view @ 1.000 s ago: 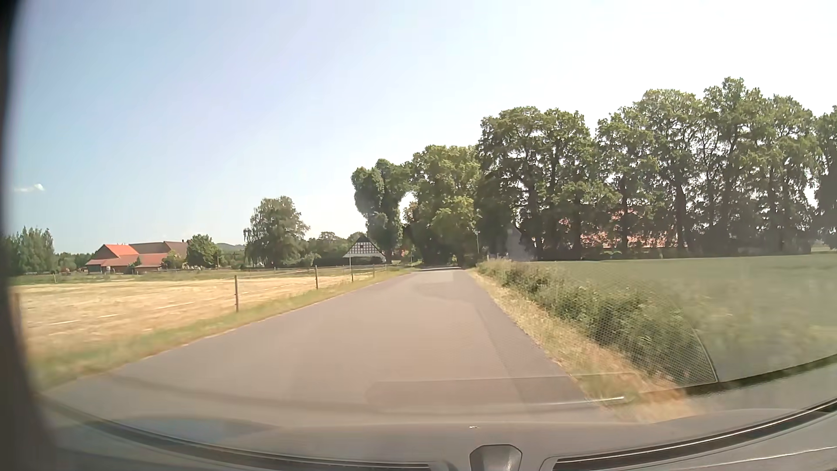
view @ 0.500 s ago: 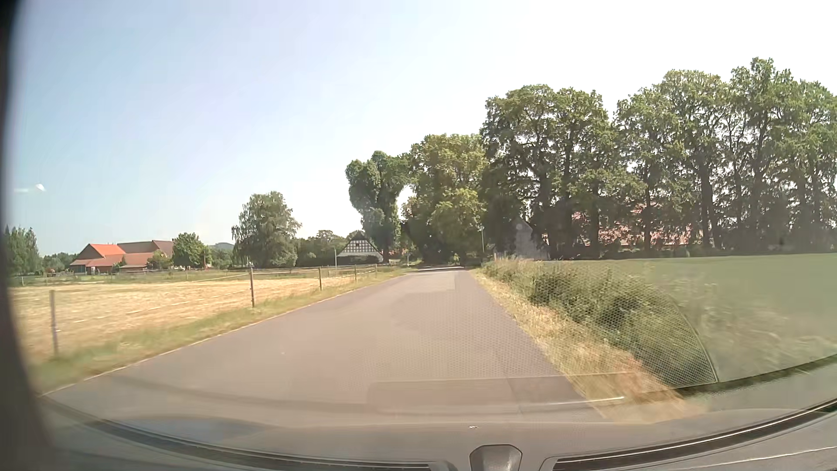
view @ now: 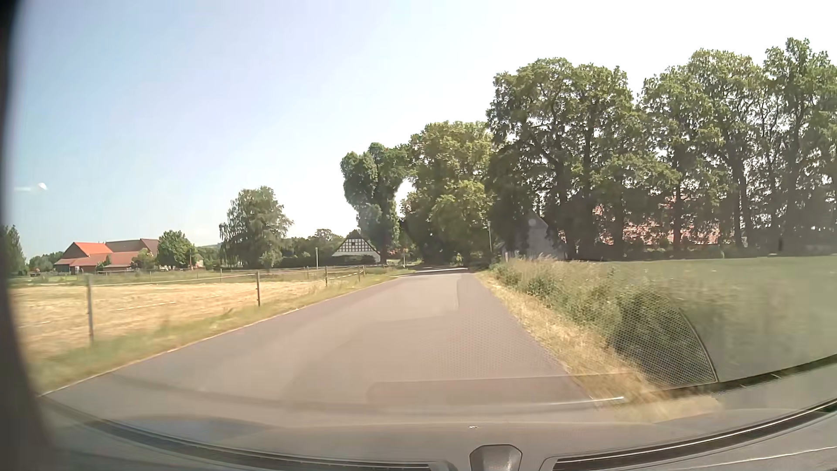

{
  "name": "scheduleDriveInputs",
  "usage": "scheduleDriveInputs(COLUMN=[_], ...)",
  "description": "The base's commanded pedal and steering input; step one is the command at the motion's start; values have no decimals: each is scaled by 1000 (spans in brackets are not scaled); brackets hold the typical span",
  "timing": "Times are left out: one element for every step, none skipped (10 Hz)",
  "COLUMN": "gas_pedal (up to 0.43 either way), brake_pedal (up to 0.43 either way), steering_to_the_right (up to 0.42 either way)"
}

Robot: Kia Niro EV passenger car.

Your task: Follow the waypoints while adhering to traffic rules and regulations

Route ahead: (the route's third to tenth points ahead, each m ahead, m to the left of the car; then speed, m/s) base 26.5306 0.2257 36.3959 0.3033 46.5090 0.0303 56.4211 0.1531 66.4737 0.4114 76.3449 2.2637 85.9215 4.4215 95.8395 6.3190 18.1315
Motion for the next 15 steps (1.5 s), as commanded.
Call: scheduleDriveInputs(gas_pedal=[260, 260, 260, 260, 260, 248, 228, 228, 209, 209, 209, 197, 189, 189, 189], brake_pedal=[6, 6, 6, 6, 6, 6, 6, 6, 6, 6, 6, 6, 6, 6, 6], steering_to_the_right=[0, 0, 0, 0, 0, 0, 0, 0, 1, 1, 1, 1, 1, 1, 1])
